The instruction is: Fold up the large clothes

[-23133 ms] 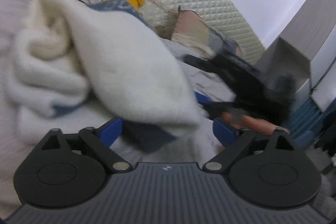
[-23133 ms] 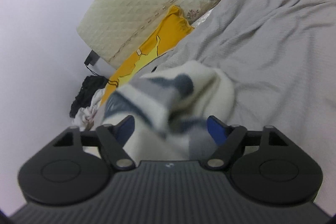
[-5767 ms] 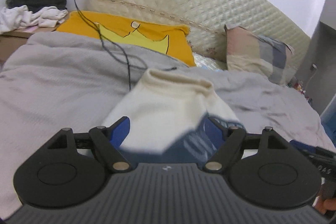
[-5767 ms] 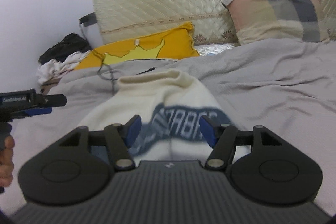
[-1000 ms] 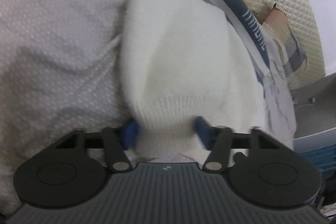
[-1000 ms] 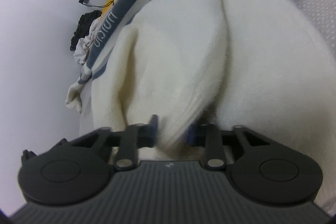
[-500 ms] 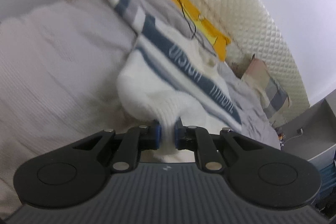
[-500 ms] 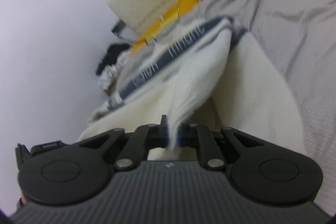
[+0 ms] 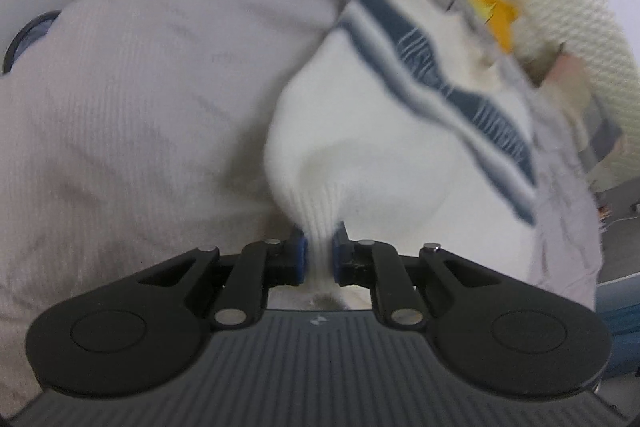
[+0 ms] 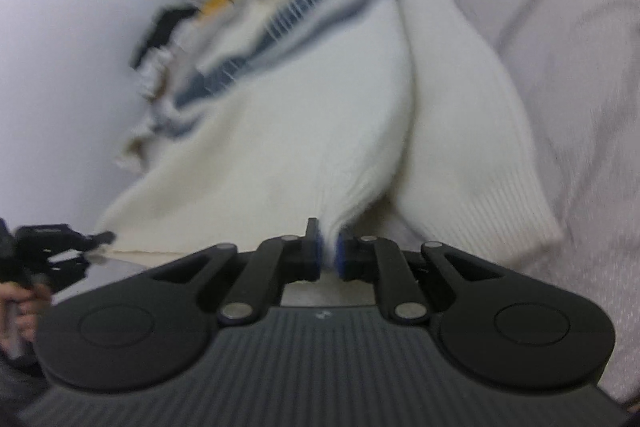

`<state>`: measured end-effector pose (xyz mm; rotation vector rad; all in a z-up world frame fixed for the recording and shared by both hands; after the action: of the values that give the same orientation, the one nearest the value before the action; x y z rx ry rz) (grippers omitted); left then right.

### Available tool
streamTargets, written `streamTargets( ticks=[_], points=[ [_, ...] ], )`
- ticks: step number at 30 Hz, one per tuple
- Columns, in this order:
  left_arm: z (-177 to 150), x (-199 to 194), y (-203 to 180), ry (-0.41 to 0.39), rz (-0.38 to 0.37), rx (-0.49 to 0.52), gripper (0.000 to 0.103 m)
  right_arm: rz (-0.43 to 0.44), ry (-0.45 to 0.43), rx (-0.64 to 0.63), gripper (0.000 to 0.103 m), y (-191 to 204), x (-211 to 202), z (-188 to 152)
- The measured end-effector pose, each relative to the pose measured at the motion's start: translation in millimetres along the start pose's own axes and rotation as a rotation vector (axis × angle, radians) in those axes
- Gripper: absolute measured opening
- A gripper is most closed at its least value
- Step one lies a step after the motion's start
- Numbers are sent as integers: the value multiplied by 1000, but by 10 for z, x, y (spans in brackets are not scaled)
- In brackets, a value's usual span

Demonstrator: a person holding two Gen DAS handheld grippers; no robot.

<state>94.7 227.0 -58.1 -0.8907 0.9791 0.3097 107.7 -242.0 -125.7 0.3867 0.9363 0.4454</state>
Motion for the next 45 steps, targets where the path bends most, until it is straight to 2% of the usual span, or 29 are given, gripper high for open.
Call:
streamTargets(
  ticks=[4,6,7,8,9,10,11,12,16,20,23,25,29,33,36,40,42,45],
  points=[
    [23,74,-2,6,35,23,16,11,-15,-4,14,13,-54,10],
    [18,67,-8,12,42,28,28,9,-29,-14,16,33,-121,7],
    [14,49,-9,8,46,30,44,3,-36,-19,19,51,-173,-23],
    [17,-5,-8,-9,52,29,62,-9,-46,-20,28,40,-223,-15],
    [24,-46,-12,-30,60,32,67,-24,-64,-20,36,53,-261,-7],
    [11,-90,-6,-59,60,44,69,-33,-85,-20,56,56,-300,1],
    [2,-114,-39,-84,61,59,69,-33,-107,-19,67,54,-347,18],
    [-10,-180,-76,-111,63,80,69,-22,-128,-11,68,44,-396,41],
    [-160,-427,-340,-208,35,184,69,-11,-223,63,68,-131,-627,143],
    [-404,-466,-811,-259,-54,284,69,-78,-298,114,69,-382,-851,231],
    [-612,-344,-1188,-241,-117,324,69,-117,-312,179,69,-575,-905,271],
    [-741,-141,-1448,-187,-171,327,69,-135,-315,233,69,-716,-909,270],
    [-1075,312,-1848,-177,-185,413,69,-140,-265,293,69,-906,-757,225],
    [-1322,907,-1905,-149,-163,479,69,-160,-183,277,68,-909,-471,189],
    [-1352,1260,-1827,-44,-164,490,69,-171,-136,280,68,-976,-253,205],
    [-1253,1421,-1742,-40,-151,480,69,-192,-100,266,61,-1019,-18,263],
    [-1195,1494,-1708,-16,-161,452,69,-182,-100,227,60,-950,21,286],
    [-1157,1566,-1652,26,-181,411,69,-211,-84,141,57,-828,47,287]
  ],
)
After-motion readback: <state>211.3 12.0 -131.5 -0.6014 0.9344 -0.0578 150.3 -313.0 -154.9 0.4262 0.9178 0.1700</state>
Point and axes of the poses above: each gripper's, at about its wrist camera, not at the fingertips, and x roughly the way its jaws point, y to its left, z to its top, the point moved 2 cm from there along x, roughly the way its jaws point, and after that the axes turned 11 degrees about -x, right-handed, at the moved point
